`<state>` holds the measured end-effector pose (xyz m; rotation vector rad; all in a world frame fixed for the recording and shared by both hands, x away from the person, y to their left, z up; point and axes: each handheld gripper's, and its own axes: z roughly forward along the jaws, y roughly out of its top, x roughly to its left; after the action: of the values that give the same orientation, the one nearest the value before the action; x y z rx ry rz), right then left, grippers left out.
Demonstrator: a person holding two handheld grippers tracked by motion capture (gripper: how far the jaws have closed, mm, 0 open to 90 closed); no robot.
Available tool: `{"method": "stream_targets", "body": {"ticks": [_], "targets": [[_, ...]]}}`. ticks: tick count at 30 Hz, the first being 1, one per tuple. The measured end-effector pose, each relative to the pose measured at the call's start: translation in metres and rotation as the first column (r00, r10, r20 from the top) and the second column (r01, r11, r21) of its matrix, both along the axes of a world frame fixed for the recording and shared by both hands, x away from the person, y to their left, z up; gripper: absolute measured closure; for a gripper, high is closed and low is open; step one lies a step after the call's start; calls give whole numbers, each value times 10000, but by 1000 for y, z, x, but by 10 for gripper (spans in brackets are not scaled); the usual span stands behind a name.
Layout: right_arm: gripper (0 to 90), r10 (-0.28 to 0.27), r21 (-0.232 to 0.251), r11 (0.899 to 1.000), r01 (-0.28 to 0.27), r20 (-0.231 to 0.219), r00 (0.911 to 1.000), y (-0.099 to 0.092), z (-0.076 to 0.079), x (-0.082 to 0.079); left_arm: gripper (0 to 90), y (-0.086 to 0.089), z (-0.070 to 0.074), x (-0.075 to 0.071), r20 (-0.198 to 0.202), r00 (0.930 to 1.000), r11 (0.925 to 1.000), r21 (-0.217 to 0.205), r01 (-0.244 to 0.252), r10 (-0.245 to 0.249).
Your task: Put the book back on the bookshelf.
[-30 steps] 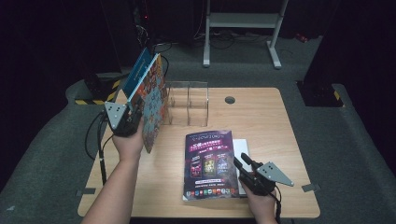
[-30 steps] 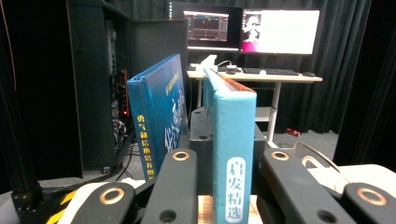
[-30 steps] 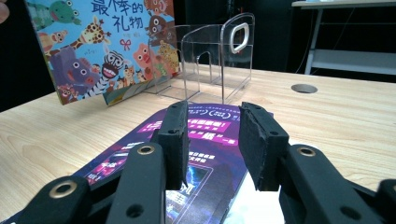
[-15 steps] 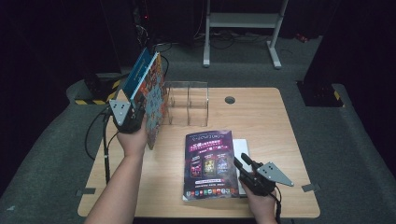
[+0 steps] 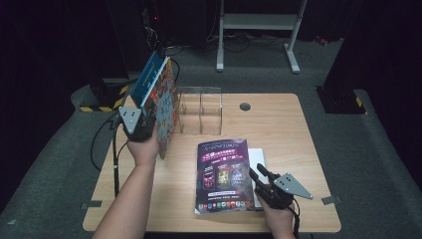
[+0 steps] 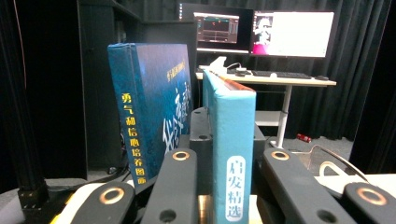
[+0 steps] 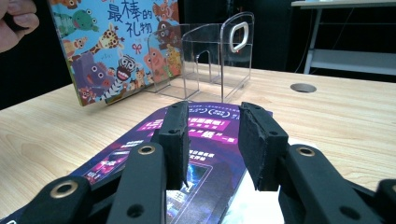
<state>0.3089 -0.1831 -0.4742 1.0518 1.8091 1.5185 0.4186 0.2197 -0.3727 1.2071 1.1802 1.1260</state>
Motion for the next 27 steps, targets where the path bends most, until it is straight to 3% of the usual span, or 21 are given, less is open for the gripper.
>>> {"method": "stream_targets", "body": {"ticks": [16, 27], "targets": [[635, 107, -114, 9999, -107, 13, 9999, 2, -1, -1, 807, -3, -2, 3, 120, 9999, 10000, -11, -40, 40], [635, 111, -124, 9999, -111, 39, 9999, 2, -1, -1, 804, -3, -12, -4, 205, 9998, 9999, 79, 82, -83]]}}
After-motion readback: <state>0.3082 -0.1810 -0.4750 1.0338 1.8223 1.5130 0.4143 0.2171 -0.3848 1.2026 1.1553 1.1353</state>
